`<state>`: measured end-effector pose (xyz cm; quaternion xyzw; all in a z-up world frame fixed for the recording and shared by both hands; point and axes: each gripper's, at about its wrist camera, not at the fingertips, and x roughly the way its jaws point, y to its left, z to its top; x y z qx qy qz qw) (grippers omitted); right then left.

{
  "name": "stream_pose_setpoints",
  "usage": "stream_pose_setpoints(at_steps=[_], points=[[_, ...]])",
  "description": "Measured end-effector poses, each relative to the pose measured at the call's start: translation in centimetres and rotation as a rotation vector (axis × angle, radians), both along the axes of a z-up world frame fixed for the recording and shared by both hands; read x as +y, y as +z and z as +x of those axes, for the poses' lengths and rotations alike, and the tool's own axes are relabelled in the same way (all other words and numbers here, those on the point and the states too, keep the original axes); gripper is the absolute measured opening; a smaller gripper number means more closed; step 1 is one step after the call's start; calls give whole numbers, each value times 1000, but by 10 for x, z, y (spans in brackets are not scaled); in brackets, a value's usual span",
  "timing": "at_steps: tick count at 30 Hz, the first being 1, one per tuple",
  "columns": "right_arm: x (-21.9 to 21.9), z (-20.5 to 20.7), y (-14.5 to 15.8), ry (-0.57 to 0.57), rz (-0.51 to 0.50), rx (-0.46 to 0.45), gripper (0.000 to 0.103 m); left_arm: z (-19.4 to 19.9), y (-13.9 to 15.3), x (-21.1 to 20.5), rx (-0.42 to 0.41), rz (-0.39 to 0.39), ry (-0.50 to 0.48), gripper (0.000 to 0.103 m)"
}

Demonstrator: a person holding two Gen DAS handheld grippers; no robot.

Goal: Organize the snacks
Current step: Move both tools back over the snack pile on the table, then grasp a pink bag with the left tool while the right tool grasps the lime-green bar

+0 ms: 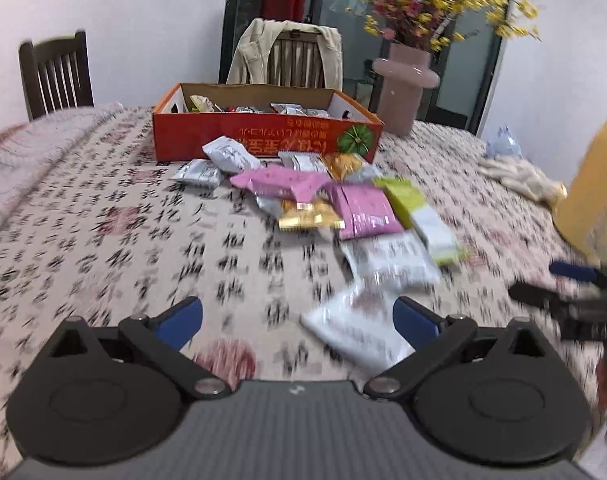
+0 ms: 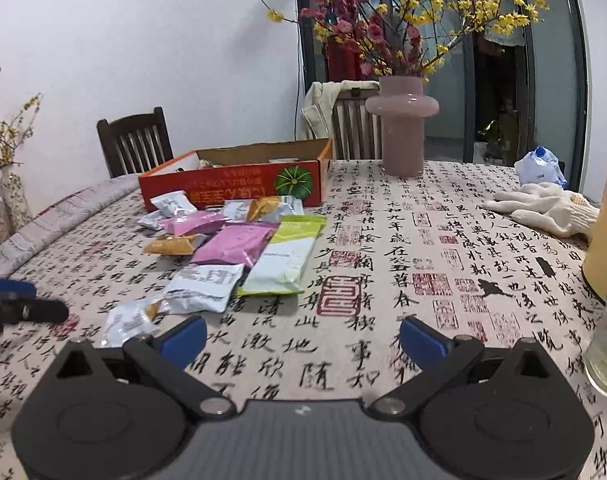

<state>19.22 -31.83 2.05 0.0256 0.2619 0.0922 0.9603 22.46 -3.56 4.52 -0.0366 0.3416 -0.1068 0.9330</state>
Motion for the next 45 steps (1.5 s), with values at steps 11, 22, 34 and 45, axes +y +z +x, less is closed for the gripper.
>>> stream_pose_setpoints(at_steps=[11,22,34,45], points=[[6,69,16,41,-16,29,100,146,4,-24,30,-12,27,92],[28,148,6,92,-37,104,88,225,-29,-33,146,-53,35,95],[31,178,-10,96,-13,153,46,211,-27,-24,90,-36,14,59],[27,165,-17,82,-46,172,39,154,-15,-7,110,-53,-2,50]])
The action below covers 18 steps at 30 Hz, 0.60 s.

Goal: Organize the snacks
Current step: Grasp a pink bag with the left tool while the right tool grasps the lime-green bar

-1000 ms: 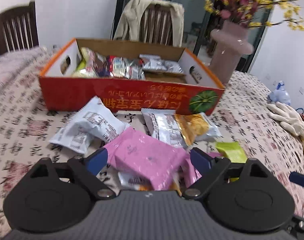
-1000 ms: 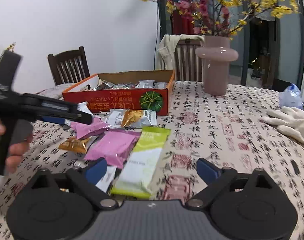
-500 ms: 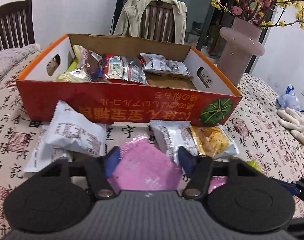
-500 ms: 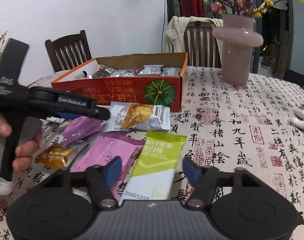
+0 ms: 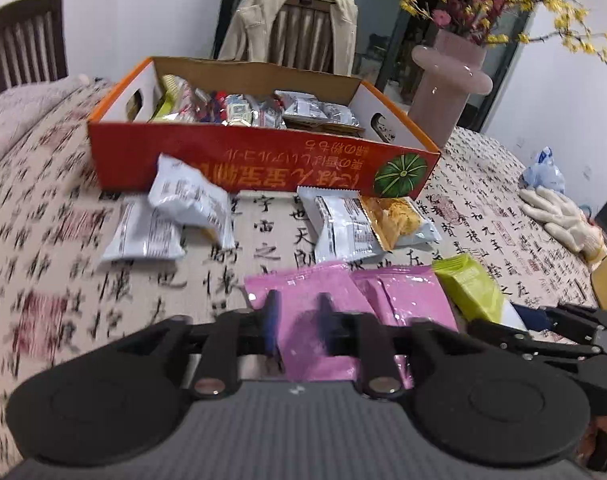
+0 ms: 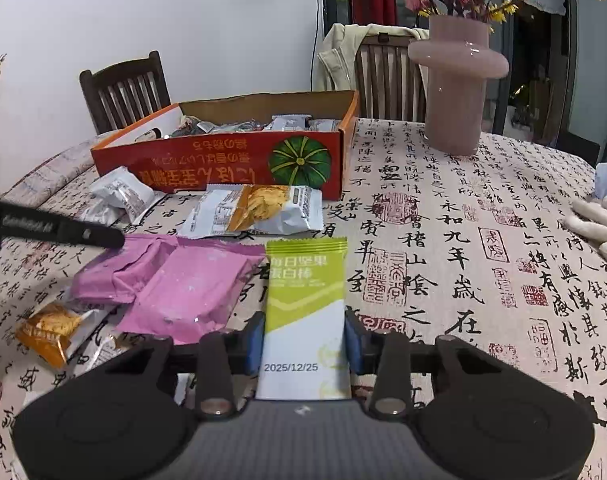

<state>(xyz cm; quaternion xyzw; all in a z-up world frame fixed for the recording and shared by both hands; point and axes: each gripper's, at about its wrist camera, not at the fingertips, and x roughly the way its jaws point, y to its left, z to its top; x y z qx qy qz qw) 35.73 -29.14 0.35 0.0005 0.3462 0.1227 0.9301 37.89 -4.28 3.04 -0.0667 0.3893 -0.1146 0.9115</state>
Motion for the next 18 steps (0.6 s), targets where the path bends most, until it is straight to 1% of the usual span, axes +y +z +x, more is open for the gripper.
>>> stream_pose_setpoints(at_steps=[1,2,3,5,6,8,10,11,15,18], points=[[-1,-2,0,2,7,-2,39,-2,1,-1,-2,-7,6,72],[-1,-3,1,1,10,-5,39,-3,3,-4,-17,-9,-3,78],[-2,-5,2,-3,12,-10,39,-1,5,-9,-25,5,-15,79],[-4,-7,3,-6,20,-15,39,6,2,-17,-21,24,-36,78],[-4,-8,4,-6,24,-19,39,13,-2,-21,-1,34,-33,78],[-5,-10,6,-6,27,-23,39,24,-13,-28,30,66,-20,74],[-8,-14,6,-7,31,-26,39,23,-18,-35,6,116,-11,62],[-9,-16,6,-8,34,-25,39,22,-19,-37,-4,135,-18,63],[-14,-22,3,-17,45,-18,38,19,-19,-37,-14,134,-23,62],[-13,-26,4,-16,40,-28,38,12,-13,-33,-24,126,-11,62]])
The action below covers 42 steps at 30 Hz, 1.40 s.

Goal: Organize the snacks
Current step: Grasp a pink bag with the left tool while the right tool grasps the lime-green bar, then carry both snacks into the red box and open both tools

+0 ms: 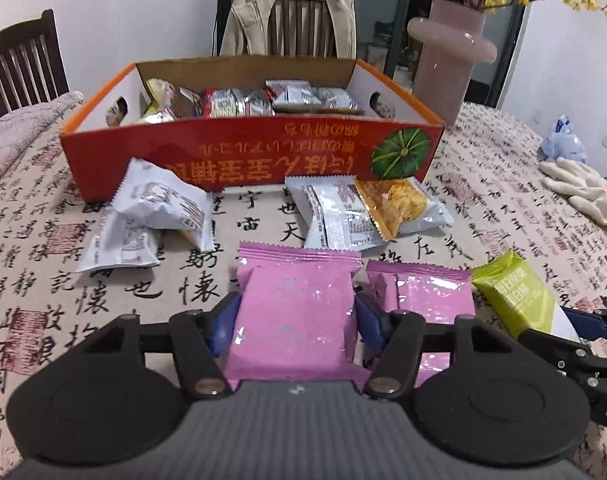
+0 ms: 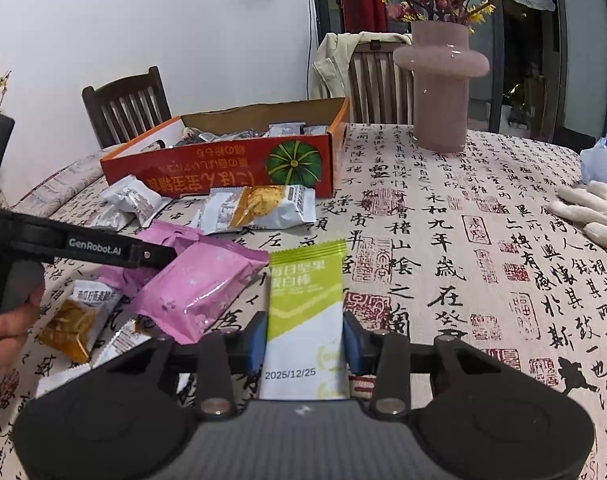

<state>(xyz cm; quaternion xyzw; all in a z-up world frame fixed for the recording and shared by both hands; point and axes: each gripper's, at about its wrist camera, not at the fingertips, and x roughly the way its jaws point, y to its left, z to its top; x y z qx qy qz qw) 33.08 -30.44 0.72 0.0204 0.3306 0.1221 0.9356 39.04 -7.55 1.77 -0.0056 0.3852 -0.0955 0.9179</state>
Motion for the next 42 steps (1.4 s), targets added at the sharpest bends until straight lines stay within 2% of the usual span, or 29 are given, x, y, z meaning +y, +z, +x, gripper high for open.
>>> stream_pose_setpoints(at_steps=[6,10,15,20,24,27,31,33,35,38,42], points=[[-10,-21,12,-16,-10,-30,38,-46,50,35,-117,-122,16,62],[-17,-45,23,-38,-2,-60,38,-85,70,66,-168,-183,51,62],[-13,-59,34,-35,4,-97,38,-101,71,87,-169,-197,105,62],[7,-56,37,11,-3,-100,38,-90,73,98,-158,-214,103,62],[17,-41,51,32,-4,-125,38,-53,92,103,-160,-243,55,62],[22,-14,72,53,17,-163,38,-5,105,98,-161,-231,31,62],[31,52,103,58,28,-206,38,79,100,90,-80,-233,65,62],[34,95,112,52,52,-188,38,116,90,86,-77,-195,121,62],[34,145,112,37,100,-146,38,145,76,83,-65,-157,171,62],[33,207,99,-5,174,-49,38,173,59,80,-28,-159,181,62],[44,253,77,-72,97,-23,38,184,42,67,-38,-84,154,62]])
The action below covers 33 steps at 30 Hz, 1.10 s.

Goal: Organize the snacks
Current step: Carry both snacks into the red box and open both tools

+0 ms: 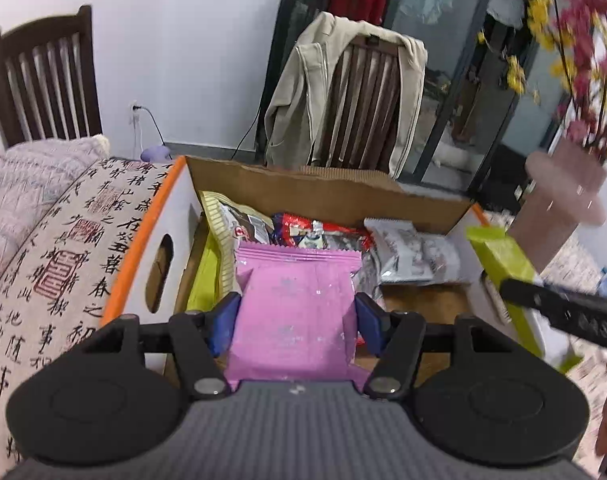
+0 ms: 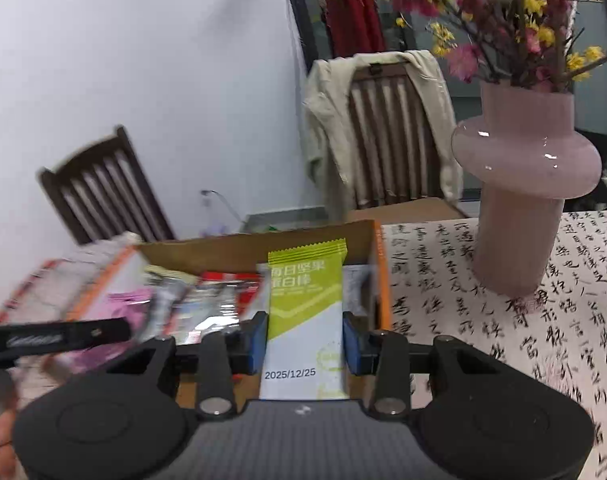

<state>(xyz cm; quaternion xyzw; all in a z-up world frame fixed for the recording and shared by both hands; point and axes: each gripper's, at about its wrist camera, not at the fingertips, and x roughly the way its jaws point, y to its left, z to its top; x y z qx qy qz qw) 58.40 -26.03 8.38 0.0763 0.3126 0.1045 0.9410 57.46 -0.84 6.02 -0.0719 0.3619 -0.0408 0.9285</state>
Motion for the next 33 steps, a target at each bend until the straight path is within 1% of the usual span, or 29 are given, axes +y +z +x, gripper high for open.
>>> stream_pose_setpoints(at_steps=[3,6,7,8,10,13,15,18,20,22,23,24,26,27,28,30,31,33], points=[[12,9,-14,-21,-84,-9,38,1,-13,-5,19,13,-19,63],[27,14,-25,-14,-164,-11,38,-3,-17,-10,29,24,-70,64],[32,16,-28,-13,-192,-8,38,-4,-18,-11,37,16,-85,70],[35,16,-29,-12,-214,-7,39,-6,-18,-10,38,10,-95,73],[41,16,-33,-9,-262,-5,39,-11,-14,-9,27,18,-104,73],[43,5,-27,-26,-305,-40,40,-17,-3,-2,9,20,-89,73],[41,-2,-17,-23,-301,-57,47,-22,8,4,-1,9,-76,73],[34,-15,3,-20,-275,-80,53,-33,25,14,-22,3,-62,73],[28,-22,16,-16,-250,-83,53,-44,37,19,-38,-1,-52,74],[24,-34,27,-13,-237,-89,55,-57,47,21,-56,0,-53,77],[22,-39,32,-9,-233,-94,58,-65,51,23,-66,2,-54,78],[21,-46,36,1,-226,-97,65,-74,55,23,-75,5,-56,80],[20,-61,42,27,-203,-105,74,-94,60,27,-89,8,-48,82],[21,-69,44,34,-197,-112,74,-104,61,30,-99,4,-47,85],[21,-79,46,41,-197,-118,74,-116,62,33,-110,-3,-46,90],[20,-100,48,55,-190,-132,76,-139,61,38,-120,-20,-41,94],[19,-112,48,61,-180,-139,77,-152,59,41,-112,-26,-38,94],[16,-135,46,72,-158,-150,83,-179,55,45,-103,-42,-39,94]])
